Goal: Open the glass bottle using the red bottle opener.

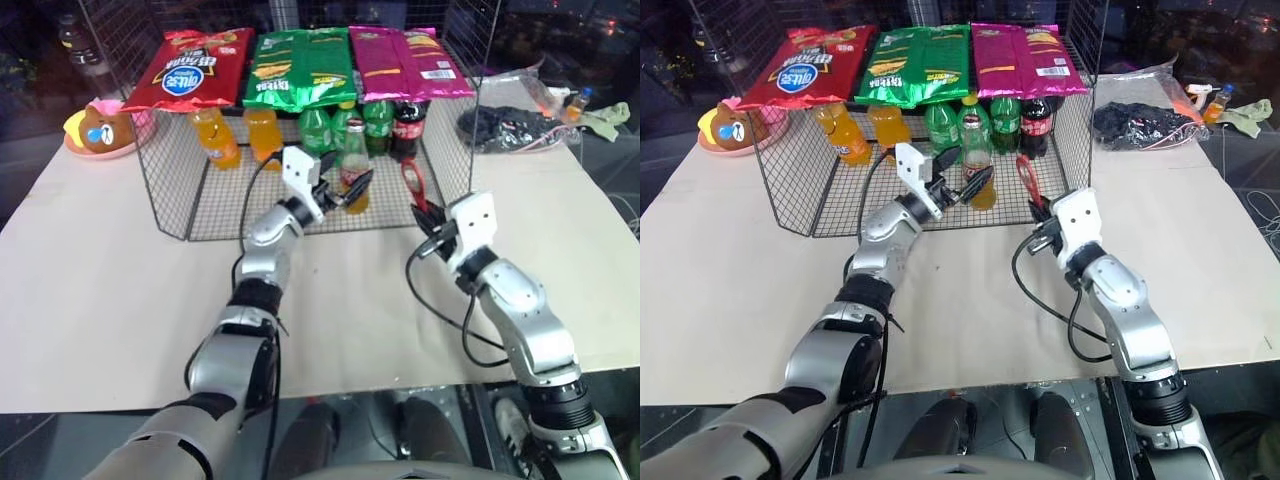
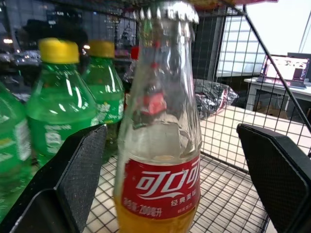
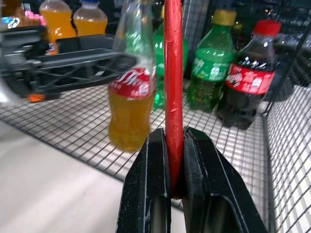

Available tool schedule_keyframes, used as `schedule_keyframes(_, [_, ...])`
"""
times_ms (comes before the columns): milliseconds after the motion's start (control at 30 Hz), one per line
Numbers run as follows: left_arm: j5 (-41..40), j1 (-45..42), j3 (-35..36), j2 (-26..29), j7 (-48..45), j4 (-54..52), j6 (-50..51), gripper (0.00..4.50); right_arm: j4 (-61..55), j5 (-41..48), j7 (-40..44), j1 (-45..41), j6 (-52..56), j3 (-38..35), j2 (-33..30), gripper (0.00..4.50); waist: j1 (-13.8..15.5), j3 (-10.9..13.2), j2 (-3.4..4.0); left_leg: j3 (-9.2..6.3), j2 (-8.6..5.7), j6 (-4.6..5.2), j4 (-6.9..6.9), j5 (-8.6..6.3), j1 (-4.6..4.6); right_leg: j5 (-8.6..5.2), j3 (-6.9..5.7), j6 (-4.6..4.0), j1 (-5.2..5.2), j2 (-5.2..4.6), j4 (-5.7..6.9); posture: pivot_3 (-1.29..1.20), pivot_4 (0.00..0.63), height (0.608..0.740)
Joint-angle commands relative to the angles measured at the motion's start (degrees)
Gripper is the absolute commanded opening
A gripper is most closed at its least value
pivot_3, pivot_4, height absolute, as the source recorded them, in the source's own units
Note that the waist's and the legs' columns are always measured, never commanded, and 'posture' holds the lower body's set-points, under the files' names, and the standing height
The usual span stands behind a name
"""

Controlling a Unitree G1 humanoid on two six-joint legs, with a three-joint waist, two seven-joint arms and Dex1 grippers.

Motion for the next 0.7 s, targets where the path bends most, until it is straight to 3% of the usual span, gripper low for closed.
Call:
schedule_keyframes(33, [2.26, -4.36, 0.77, -0.16, 2.75, 4.88, -4.23, 4.42, -3.43, -0.76, -0.25, 0.42, -1.07, -0.21, 0.42, 0.0, 0.0, 0.0, 0.0, 0.0, 0.0, 0.0, 0.0, 0.0, 0.0, 0.0, 0.0, 0.0, 0.0, 0.0, 0.0, 0.0, 0.15, 0.74])
schedule_keyframes(567, [6.57, -12.57, 1.57, -1.22, 5.24, 18.88, -7.85, 4.42, -3.55, -2.55, 0.45, 0.63, -1.17, -0.33, 0.72, 0.0, -0.19, 0.0, -0.01, -0.01, -0.05, 0.0, 0.02, 0.0, -0.01, 0.0, -0.02, 0.01, 0.0, 0.01, 0.02, 0.0, 0.15, 0.74])
schedule_keyframes(700, [6.86, -13.03, 1.76, -1.33, 5.07, 19.52, -7.93, 3.21, -3.65, -2.73, 0.43, 0.72, -1.16, -0.37, 0.88, 0.0, -0.26, 0.0, -0.01, -0.02, -0.05, 0.0, 0.03, 0.0, 0.0, 0.0, -0.02, 0.01, 0.0, 0.01, 0.03, 0.0, 0.15, 0.74])
